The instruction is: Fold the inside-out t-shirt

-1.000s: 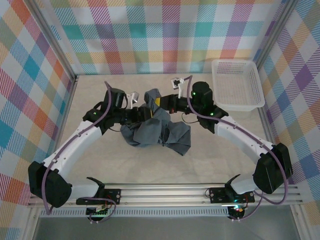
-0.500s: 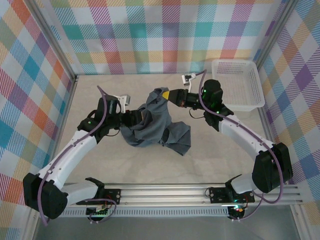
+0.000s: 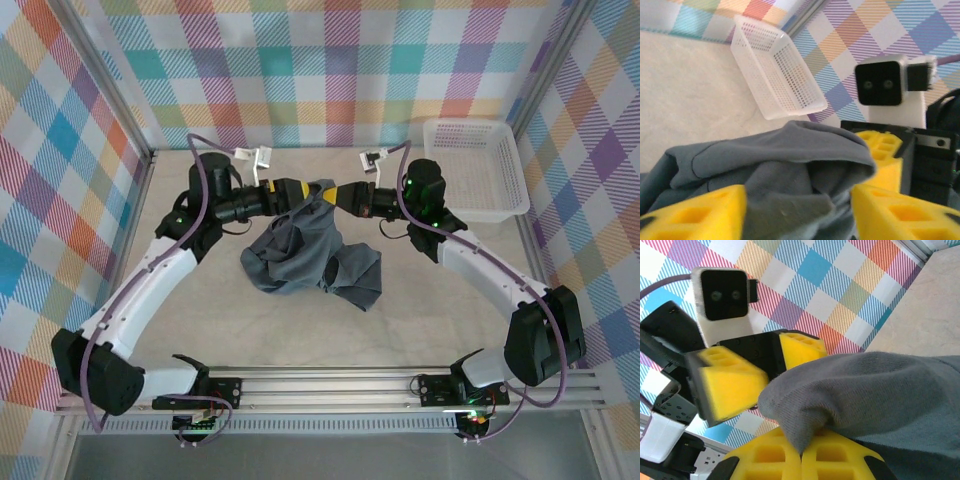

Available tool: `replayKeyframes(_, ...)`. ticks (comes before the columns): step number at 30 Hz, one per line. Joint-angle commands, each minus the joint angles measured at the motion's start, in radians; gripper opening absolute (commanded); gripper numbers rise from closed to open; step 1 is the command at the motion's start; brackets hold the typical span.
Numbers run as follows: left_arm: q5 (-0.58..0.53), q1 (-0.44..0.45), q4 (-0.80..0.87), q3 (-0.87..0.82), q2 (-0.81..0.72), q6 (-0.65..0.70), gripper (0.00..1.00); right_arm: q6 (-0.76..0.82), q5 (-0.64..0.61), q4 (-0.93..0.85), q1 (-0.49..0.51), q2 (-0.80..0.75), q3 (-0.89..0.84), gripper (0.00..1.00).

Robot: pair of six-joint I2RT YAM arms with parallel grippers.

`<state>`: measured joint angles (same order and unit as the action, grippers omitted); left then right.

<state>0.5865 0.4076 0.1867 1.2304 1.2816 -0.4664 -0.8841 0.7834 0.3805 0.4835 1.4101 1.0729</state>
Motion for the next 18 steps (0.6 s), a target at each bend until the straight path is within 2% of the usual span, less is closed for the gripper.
replayKeyframes(1,0.037,0.013,-0.081,-0.025,0.004,-0.023,0.31,0.048,-0.006,-0.028,-0.004,-0.038,0.02,0.0)
replayKeyframes(4,0.019,0.013,-0.092,-0.04,-0.012,-0.023,0.0,0.05,-0.045,-0.039,-0.006,-0.053,-0.004,0.0)
replayKeyframes(7,-0.033,0.002,-0.093,-0.052,-0.053,-0.038,0.0,0.05,-0.057,-0.053,-0.015,-0.078,-0.039,0.01)
replayKeyframes(11,-0.038,-0.016,-0.095,-0.084,-0.106,-0.064,0.0,0.074,-0.132,-0.11,-0.039,-0.162,-0.189,0.13)
replayKeyframes(13,-0.016,-0.014,-0.062,-0.114,-0.111,-0.055,0.0,0.089,-0.251,-0.139,-0.04,-0.22,-0.339,0.26)
replayKeyframes(16,-0.011,0.029,-0.003,-0.212,-0.117,-0.008,0.0,0.083,-0.339,-0.067,-0.039,-0.317,-0.563,0.33)
replayKeyframes(18,-0.048,0.083,0.015,-0.291,-0.13,0.013,0.0,0.15,-0.377,-0.176,-0.037,-0.393,-0.592,0.41)
